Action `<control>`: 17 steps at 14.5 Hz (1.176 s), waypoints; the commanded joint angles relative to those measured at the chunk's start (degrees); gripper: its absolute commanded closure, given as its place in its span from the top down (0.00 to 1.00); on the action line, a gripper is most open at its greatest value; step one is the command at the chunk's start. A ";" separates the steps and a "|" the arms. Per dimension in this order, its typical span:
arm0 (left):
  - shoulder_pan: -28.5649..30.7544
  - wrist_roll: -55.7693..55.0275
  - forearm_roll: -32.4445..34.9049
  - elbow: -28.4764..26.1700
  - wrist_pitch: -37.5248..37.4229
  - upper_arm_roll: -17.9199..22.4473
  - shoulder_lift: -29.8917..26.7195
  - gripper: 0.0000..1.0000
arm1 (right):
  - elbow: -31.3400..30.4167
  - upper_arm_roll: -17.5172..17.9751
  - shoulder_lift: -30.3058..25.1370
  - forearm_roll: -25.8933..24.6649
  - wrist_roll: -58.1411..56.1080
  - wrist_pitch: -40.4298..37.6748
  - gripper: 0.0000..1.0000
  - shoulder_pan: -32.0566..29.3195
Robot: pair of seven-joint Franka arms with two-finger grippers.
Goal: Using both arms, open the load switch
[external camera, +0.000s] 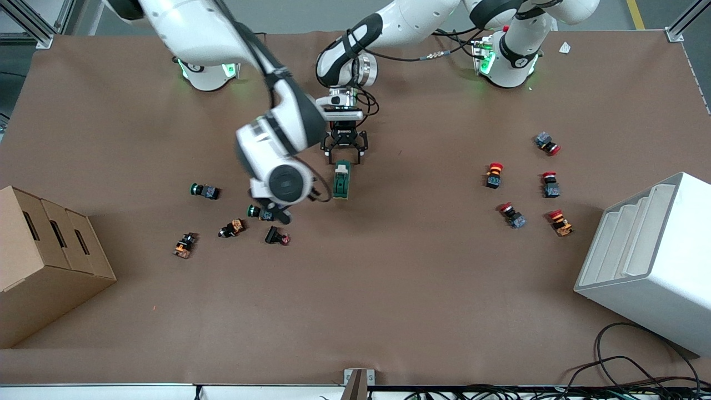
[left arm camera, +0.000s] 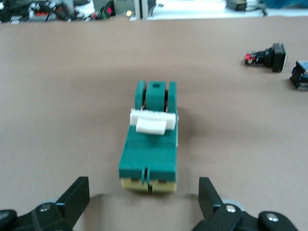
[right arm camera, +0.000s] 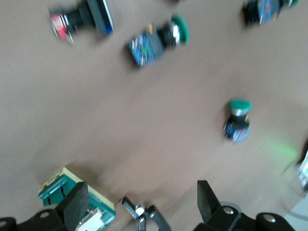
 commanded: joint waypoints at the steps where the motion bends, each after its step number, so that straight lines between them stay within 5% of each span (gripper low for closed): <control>1: 0.69 4.19 -7.36 1.96 -0.10 -2.82 -2.86 1.00 | -2.53 1.18 -4.44 -2.30 -11.82 0.08 1.00 -5.24; 8: 3.58 22.89 -28.09 11.63 -0.10 -2.82 -9.89 1.00 | -5.34 1.18 -12.09 -6.43 -41.62 1.05 1.00 -17.11; 17: 20.36 56.29 -51.13 19.28 -0.19 -2.74 -21.32 1.00 | -6.84 1.18 -17.54 -6.96 -54.23 3.42 1.00 -25.74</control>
